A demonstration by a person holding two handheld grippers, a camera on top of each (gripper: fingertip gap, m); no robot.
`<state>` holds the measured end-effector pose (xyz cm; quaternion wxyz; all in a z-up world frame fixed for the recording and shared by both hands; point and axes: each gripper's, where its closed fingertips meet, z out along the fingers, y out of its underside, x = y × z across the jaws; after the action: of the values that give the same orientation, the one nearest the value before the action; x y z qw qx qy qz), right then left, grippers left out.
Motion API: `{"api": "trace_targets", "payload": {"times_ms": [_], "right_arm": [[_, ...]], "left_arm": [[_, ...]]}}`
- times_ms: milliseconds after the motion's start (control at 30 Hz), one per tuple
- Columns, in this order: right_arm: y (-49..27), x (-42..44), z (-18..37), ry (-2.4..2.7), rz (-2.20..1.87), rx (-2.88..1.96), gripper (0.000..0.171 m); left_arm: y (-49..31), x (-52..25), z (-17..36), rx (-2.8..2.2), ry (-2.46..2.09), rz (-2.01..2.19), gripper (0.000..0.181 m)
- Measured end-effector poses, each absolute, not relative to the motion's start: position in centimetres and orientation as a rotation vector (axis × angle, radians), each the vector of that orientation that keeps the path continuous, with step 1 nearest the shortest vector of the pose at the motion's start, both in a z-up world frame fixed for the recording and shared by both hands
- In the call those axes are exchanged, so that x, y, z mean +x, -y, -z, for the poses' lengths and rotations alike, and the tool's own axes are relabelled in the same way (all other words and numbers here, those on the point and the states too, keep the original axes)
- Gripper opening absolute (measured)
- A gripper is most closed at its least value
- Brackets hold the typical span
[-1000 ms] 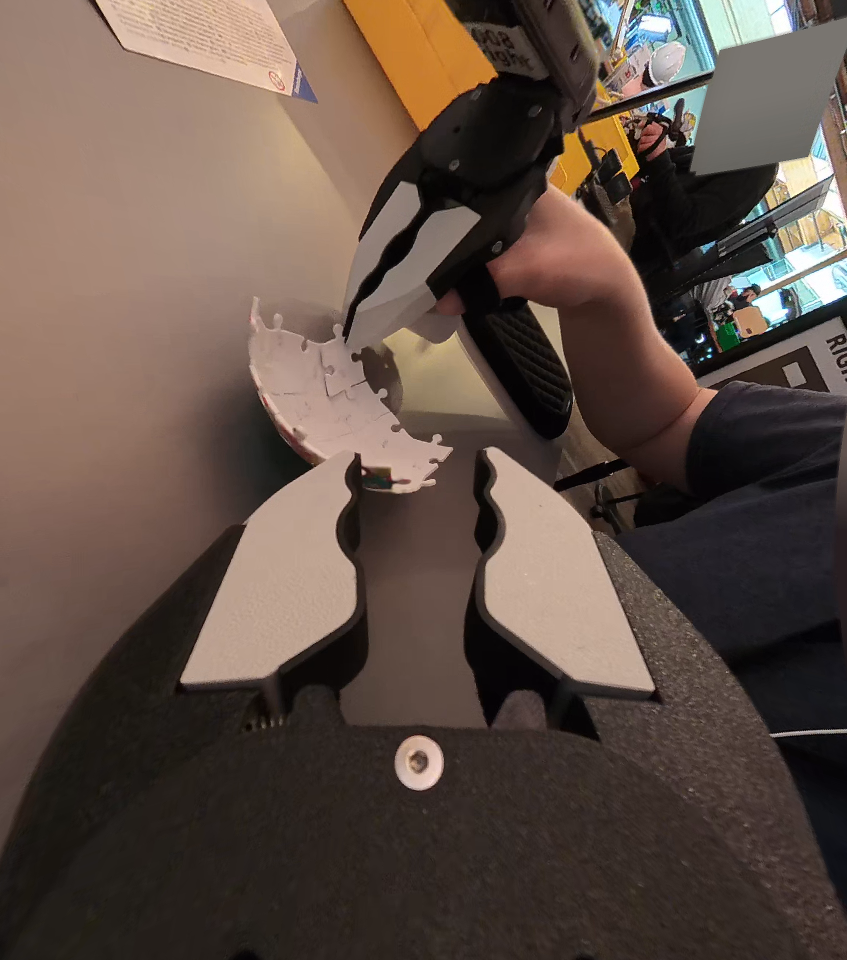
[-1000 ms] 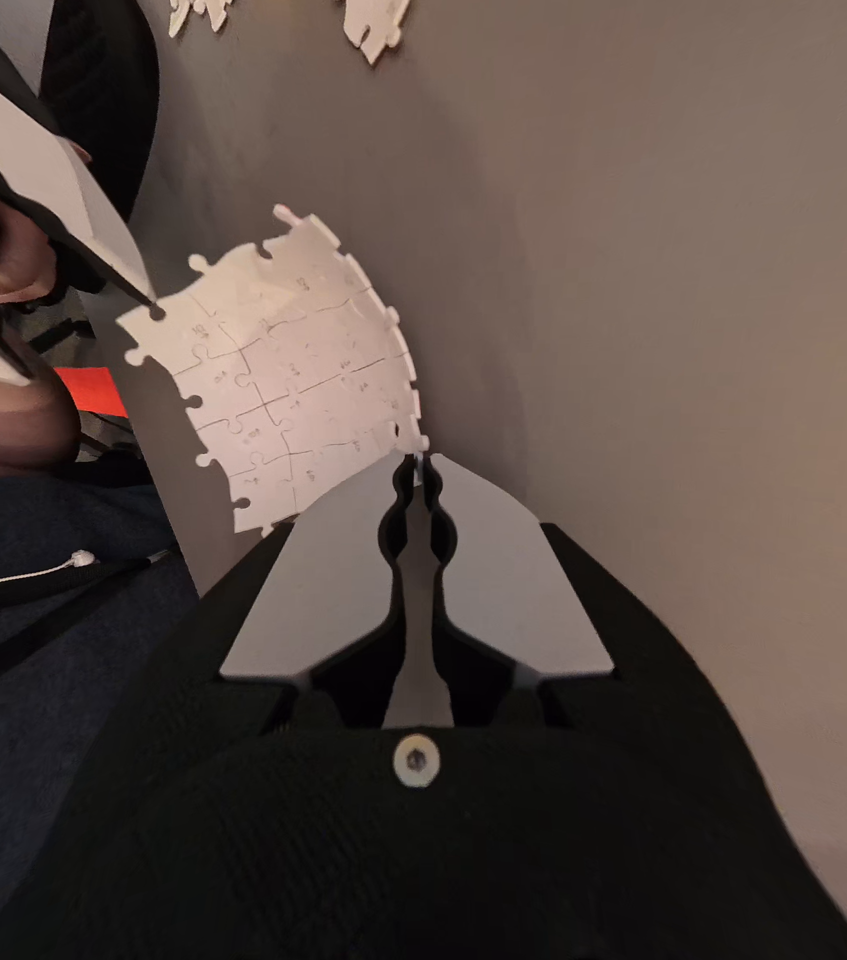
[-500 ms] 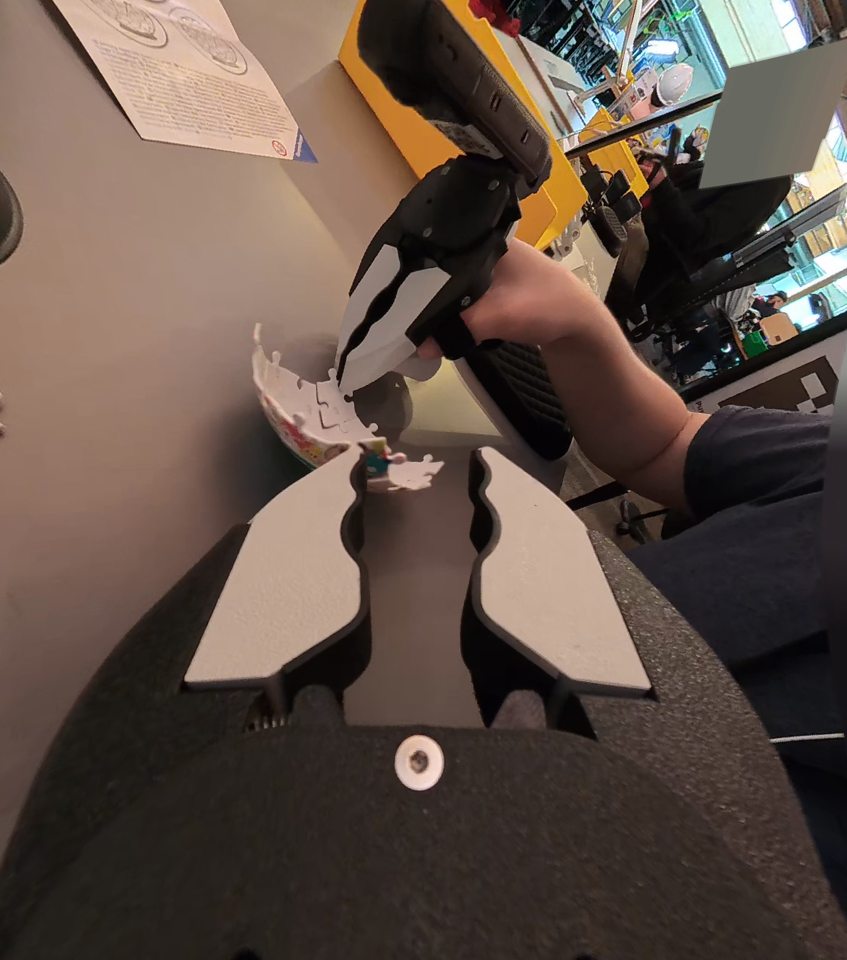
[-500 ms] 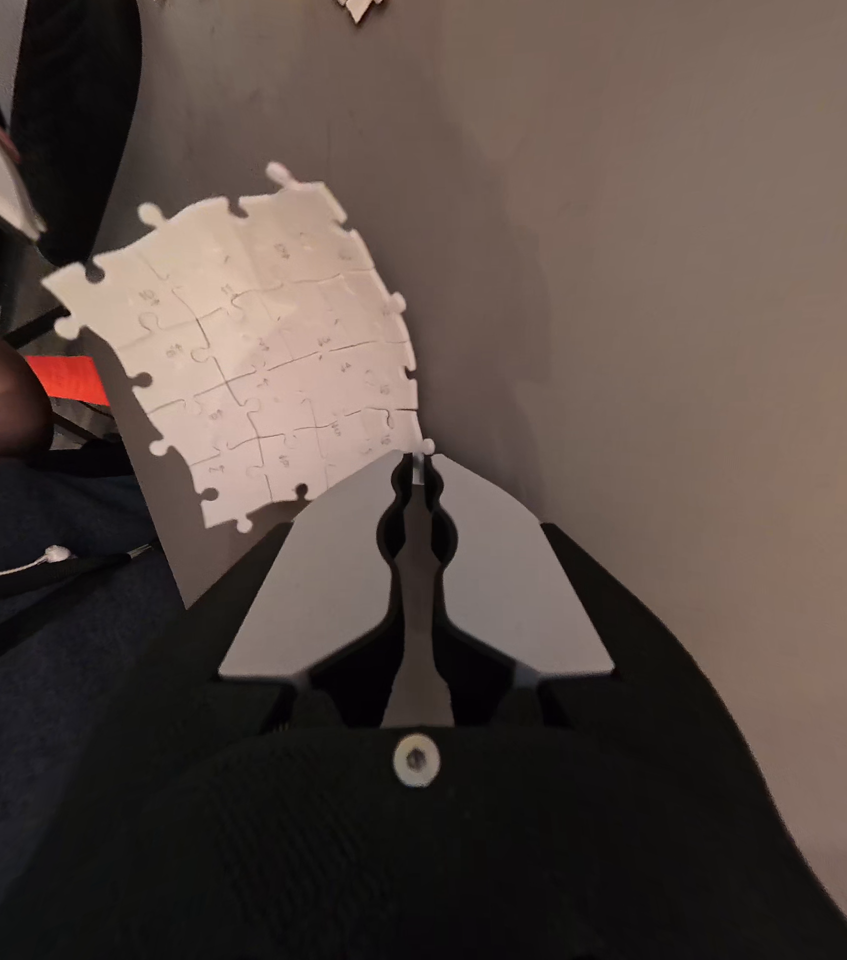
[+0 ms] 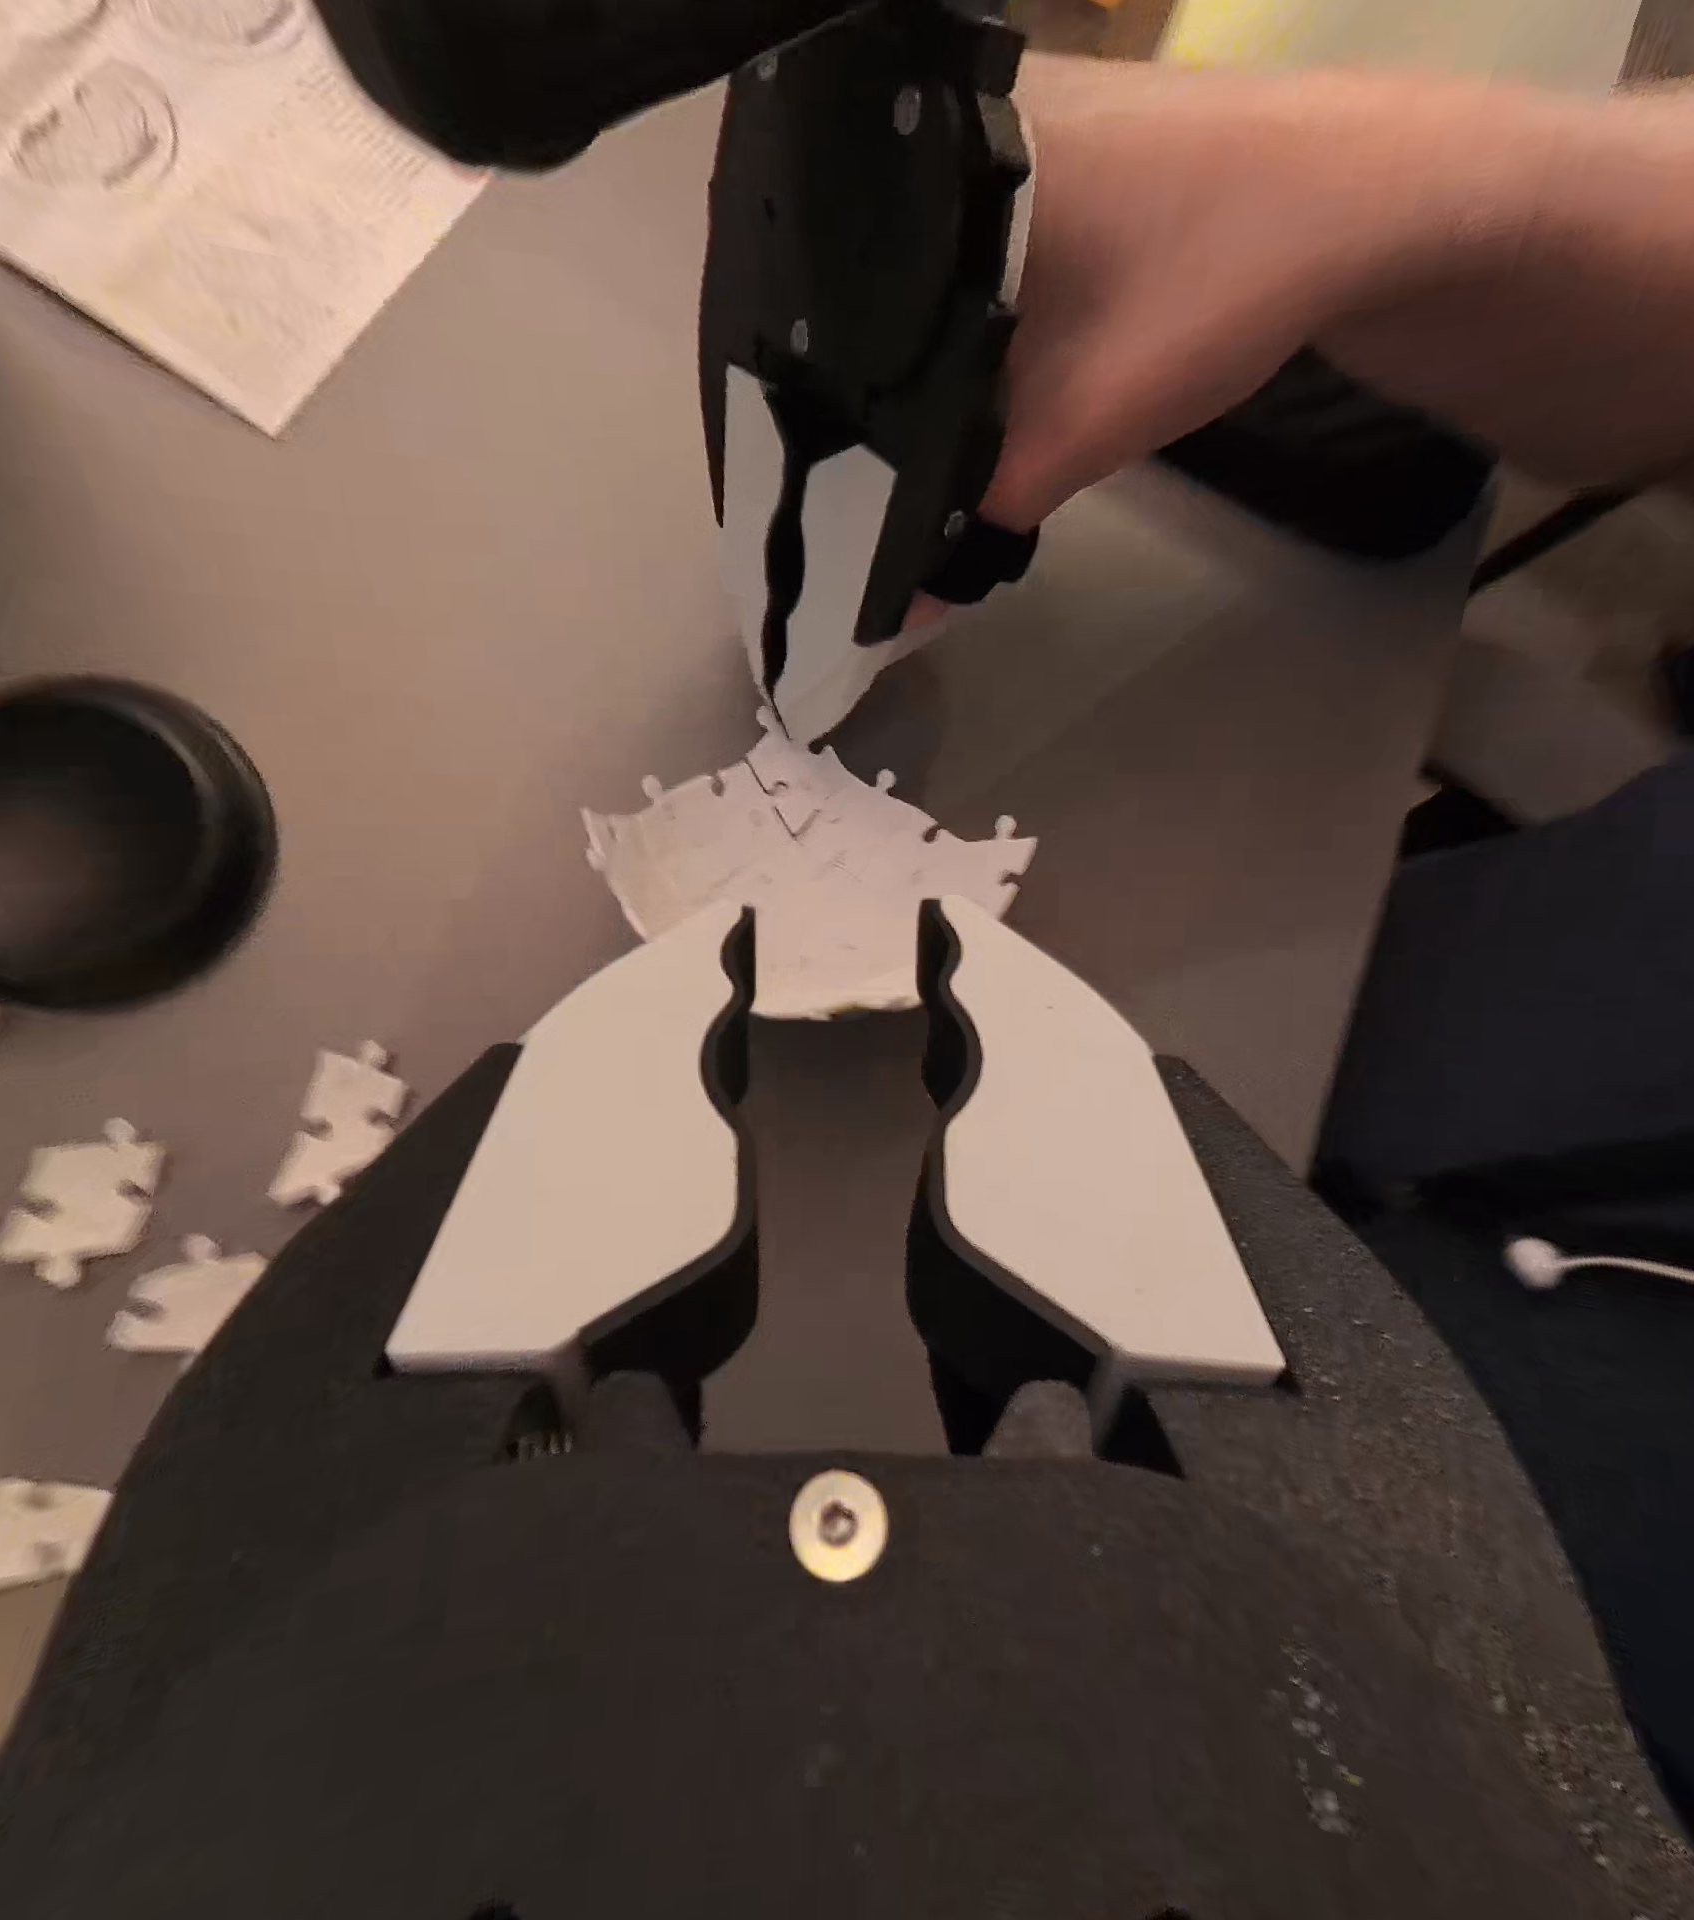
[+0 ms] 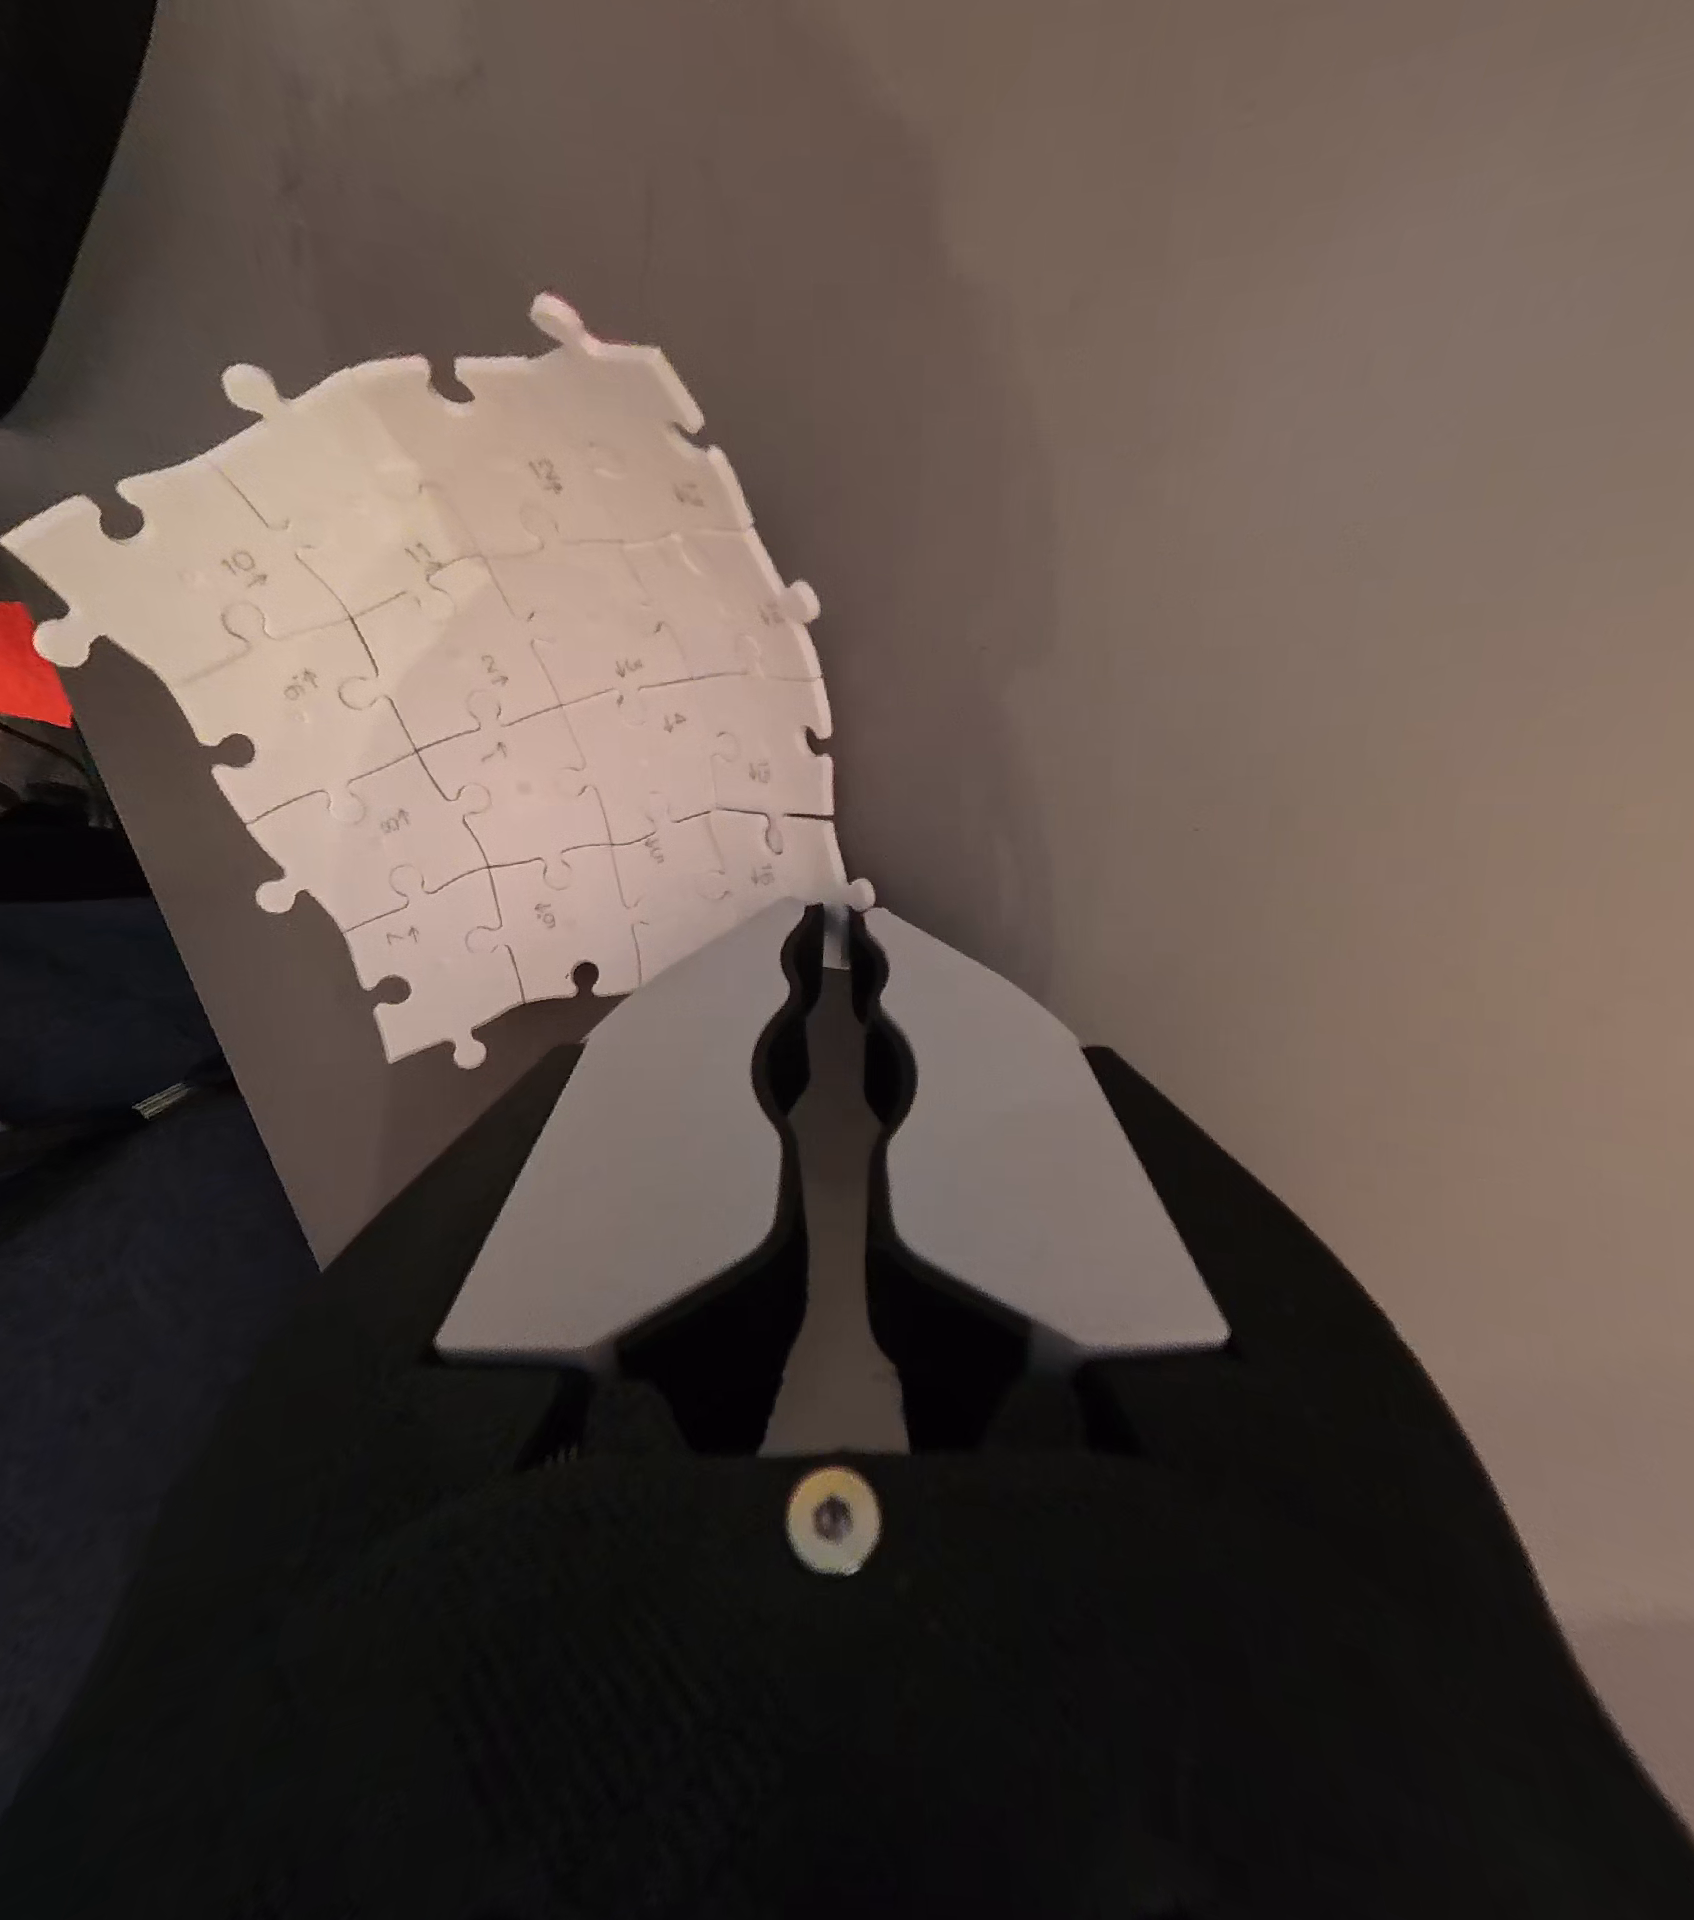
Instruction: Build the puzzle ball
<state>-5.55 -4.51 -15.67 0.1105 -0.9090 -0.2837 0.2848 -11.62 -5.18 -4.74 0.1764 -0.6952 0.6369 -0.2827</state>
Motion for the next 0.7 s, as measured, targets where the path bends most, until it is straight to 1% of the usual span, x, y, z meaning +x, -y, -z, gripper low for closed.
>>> {"api": "trace_targets", "payload": {"times_ms": [67,100,167,200,233,267,333,533,700], "right_arm": [[4.5,-5.6,15.7,0.839,-0.833,-2.677,0.006],[4.5,-5.6,15.7,0.843,-0.831,-2.678,0.006],[4.5,-5.6,15.7,0.847,-0.834,-2.679,0.006],[4.5,-5.6,15.7,0.848,-0.839,-2.677,0.006],[4.5,-5.6,15.7,0.846,-0.845,-2.676,0.005],[4.5,-5.6,15.7,0.844,-0.849,-2.675,0.005],[4.5,-5.5,15.7,0.845,-0.853,-2.671,0.005],[4.5,-5.5,15.7,0.854,-0.858,-2.674,0.005],[4.5,-5.5,15.7,0.864,-0.844,-2.676,0.005]], "left_arm": [[4.9,-10.1,4.6,-1.862,-1.899,0.809,0.024],[5.3,-9.3,4.4,-1.811,-1.945,0.882,0.023],[6.9,-8.5,3.7,-1.665,-2.097,1.077,0.012],[6.9,-8.1,3.5,-1.567,-2.158,1.09,0.013],[6.9,-8.0,3.5,-1.454,-2.222,1.062,0.009],[6.8,-7.9,3.6,-1.343,-2.29,1.008,0.0],[6.0,-7.5,4.3,-1.176,-2.368,0.844,0.0],[6.6,-7.7,7.6,-0.879,-2.646,0.611,0.0],[6.5,-8.1,9.5,-0.758,-2.825,0.525,0.0]]}}
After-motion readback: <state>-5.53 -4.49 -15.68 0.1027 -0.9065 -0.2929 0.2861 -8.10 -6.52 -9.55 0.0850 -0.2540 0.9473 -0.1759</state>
